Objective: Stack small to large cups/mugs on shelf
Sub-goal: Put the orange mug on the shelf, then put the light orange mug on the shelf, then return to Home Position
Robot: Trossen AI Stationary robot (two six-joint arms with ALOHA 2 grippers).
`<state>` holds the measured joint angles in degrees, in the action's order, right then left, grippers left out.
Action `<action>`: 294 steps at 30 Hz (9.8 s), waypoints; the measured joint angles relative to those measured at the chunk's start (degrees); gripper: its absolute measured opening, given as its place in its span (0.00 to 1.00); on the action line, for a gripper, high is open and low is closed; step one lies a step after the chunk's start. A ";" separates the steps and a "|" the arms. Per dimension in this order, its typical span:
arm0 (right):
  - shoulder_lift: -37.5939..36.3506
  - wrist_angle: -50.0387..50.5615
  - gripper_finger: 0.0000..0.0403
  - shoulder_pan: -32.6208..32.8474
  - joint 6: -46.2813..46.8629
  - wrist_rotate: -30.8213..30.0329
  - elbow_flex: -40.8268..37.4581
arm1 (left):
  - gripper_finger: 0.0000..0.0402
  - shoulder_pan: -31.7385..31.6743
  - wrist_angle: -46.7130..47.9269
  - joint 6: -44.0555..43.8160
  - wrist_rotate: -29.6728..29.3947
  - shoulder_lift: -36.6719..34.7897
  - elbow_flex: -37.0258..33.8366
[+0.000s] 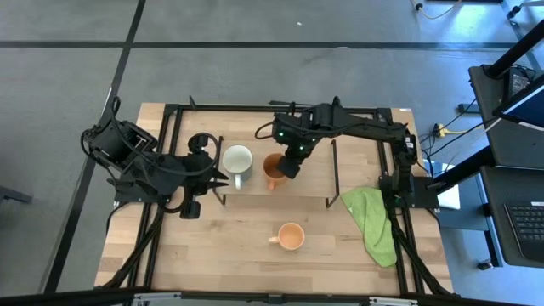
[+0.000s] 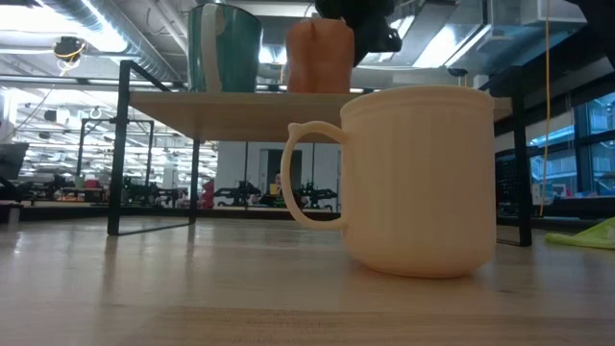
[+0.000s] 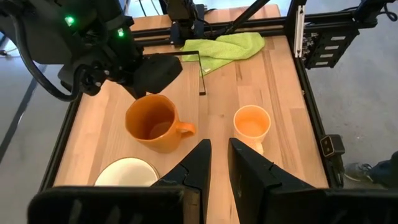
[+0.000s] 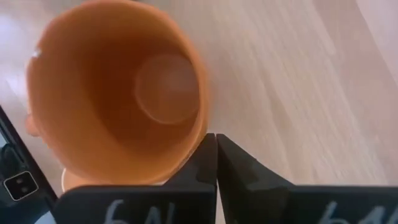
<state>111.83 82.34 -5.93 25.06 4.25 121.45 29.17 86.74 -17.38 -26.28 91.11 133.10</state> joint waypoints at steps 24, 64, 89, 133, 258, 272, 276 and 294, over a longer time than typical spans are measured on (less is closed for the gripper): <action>-5.45 7.45 0.02 0.79 -9.04 -22.27 10.76 | 0.12 0.45 0.24 0.24 1.01 0.00 0.00; -16.68 -42.12 0.31 37.88 70.09 -18.66 -51.04 | 0.12 5.77 0.20 4.02 3.10 -0.02 0.00; -12.83 -49.70 0.31 38.05 72.41 -18.71 -51.03 | 0.12 5.73 0.27 4.96 2.95 -0.02 0.00; -8.90 -46.46 0.03 38.05 70.48 -18.14 -51.01 | 0.12 5.75 0.28 6.03 -0.15 -0.02 0.00; -11.52 4.61 0.13 1.56 -17.59 -5.64 3.25 | 0.12 6.64 -5.67 4.39 -1.58 -2.05 -0.02; -15.96 1.89 0.13 3.84 -2.09 10.64 13.14 | 0.12 6.30 -13.81 -5.58 -3.14 -4.99 0.02; -18.64 -1.47 0.13 3.96 2.09 27.39 13.55 | 0.12 6.67 -13.03 -7.47 -1.59 -5.03 0.02; -40.53 -13.80 0.13 5.86 -18.34 33.20 1.45 | 0.12 8.12 -25.03 7.23 7.21 -23.61 -17.05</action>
<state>71.30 68.54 -0.08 6.73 37.45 122.90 37.29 61.70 -10.15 -19.08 67.50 116.04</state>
